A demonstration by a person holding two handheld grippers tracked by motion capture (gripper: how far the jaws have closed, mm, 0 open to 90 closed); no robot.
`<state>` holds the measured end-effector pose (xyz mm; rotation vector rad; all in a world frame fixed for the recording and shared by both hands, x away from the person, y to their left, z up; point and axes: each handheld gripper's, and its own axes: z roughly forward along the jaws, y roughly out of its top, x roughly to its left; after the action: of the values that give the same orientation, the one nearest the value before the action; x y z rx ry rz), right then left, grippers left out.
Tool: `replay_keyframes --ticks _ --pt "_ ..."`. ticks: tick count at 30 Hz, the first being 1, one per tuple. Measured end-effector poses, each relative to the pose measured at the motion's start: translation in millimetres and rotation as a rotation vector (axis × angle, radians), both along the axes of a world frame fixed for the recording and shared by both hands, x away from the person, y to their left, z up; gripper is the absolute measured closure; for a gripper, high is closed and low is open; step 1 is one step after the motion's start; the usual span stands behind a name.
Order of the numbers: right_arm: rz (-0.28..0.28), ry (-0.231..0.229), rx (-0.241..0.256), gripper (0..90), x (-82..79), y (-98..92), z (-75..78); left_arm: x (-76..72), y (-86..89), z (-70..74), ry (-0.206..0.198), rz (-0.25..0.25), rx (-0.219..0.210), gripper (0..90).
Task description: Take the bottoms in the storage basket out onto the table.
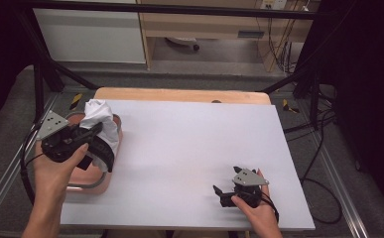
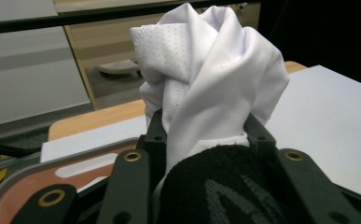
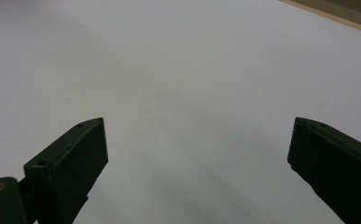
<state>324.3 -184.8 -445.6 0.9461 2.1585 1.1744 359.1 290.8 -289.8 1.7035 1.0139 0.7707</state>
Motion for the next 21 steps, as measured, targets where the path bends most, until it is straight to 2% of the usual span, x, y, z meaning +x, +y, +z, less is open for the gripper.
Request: replay_keyframes --ticks 6,17,21 --pt "-0.004 0.002 0.002 5.0 0.7 -0.3 0.0 -1.4 -10.0 -0.9 0.013 -0.045 -0.019 61.8" --pt "-0.001 -0.008 0.001 5.0 0.2 -0.8 1.7 -3.9 -34.8 -4.6 0.020 -0.102 0.001 61.6" --pt "0.003 -0.008 0.001 5.0 -0.9 -0.8 1.8 -2.9 -43.2 -8.9 0.041 -0.132 -0.017 61.7"
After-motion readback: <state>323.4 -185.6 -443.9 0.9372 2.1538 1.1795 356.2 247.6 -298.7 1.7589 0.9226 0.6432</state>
